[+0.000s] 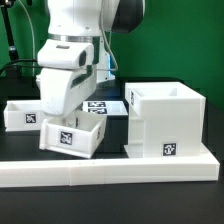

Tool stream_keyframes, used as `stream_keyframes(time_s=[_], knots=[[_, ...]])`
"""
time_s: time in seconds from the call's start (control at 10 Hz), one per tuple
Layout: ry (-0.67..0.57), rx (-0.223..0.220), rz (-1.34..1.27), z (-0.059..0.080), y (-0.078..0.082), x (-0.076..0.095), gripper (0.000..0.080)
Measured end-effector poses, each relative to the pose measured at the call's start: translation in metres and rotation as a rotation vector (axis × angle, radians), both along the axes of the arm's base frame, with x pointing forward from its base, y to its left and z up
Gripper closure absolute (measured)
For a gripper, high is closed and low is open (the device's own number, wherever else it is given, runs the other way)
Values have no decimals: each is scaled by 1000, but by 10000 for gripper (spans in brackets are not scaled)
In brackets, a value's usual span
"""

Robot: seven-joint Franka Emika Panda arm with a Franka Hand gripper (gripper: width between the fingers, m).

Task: Assemble drawer

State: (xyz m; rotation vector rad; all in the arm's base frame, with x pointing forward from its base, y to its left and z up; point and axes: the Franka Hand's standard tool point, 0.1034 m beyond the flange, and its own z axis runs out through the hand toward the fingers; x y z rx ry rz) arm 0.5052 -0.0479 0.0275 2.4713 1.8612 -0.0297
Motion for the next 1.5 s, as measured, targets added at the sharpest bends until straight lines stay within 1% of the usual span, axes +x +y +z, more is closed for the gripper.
stream_keyframes(time_s=[0.1, 0.4, 0.5, 0.7, 0.8, 1.4, 1.5], knots=[[1, -3, 70, 0, 3, 9, 757], [3, -6, 91, 0, 1, 8, 757], [8, -5, 94, -1, 3, 9, 757], [17, 2, 119, -2, 16, 17, 757], [16, 4, 124, -3, 18, 19, 757], [20, 4, 117, -5, 14, 17, 757], [20, 4, 116, -5, 15, 17, 757]])
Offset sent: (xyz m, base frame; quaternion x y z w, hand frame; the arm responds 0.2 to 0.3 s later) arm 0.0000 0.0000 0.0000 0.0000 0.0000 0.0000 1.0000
